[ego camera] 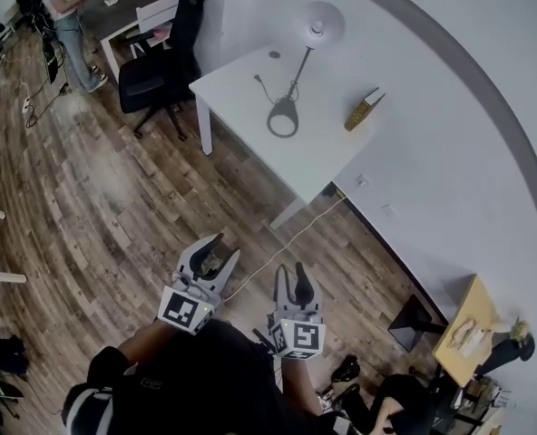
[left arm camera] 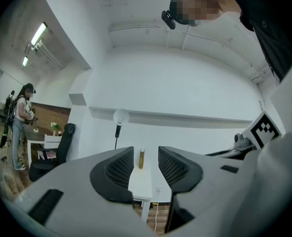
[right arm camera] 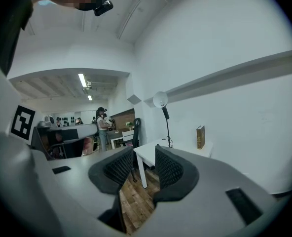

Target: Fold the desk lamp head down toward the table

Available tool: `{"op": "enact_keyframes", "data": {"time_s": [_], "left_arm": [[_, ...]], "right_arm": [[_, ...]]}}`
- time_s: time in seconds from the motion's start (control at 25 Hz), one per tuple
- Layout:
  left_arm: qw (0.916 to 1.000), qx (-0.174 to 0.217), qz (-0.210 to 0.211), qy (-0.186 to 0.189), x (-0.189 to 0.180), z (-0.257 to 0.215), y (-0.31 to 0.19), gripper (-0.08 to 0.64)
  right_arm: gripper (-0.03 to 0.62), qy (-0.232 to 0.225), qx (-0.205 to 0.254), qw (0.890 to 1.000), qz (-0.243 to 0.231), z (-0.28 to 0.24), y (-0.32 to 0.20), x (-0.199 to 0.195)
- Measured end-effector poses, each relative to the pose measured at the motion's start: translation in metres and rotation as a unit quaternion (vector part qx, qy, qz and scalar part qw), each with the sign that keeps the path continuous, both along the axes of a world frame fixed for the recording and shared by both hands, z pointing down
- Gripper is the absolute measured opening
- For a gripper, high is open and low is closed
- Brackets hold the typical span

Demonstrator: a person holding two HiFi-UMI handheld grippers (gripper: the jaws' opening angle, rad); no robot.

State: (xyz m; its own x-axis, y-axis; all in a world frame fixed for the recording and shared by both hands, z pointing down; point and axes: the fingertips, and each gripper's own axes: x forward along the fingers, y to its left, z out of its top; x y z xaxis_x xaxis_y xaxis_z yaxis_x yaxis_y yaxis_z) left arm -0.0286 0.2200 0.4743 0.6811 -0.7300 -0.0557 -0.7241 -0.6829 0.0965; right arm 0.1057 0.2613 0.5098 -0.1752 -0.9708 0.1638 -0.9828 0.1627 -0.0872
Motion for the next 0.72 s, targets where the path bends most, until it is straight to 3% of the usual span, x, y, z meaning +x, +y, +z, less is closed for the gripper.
{"op": "enact_keyframes", "data": {"time_s": [0.52, 0.72], "left_arm": [[0.9993, 0.002, 0.024, 0.027, 0.006, -0.016, -0.147, 0.161], [0.9992, 0.003, 0.024, 0.031, -0.008, -0.008, -0.192, 0.161]], "right_arm": [[0.155, 0.002, 0.007, 1.0, 0.02, -0.015, -0.148, -0.002], [0.155, 0.003, 0.008, 1.0, 0.02, -0.007, -0.193, -0.014]]}}
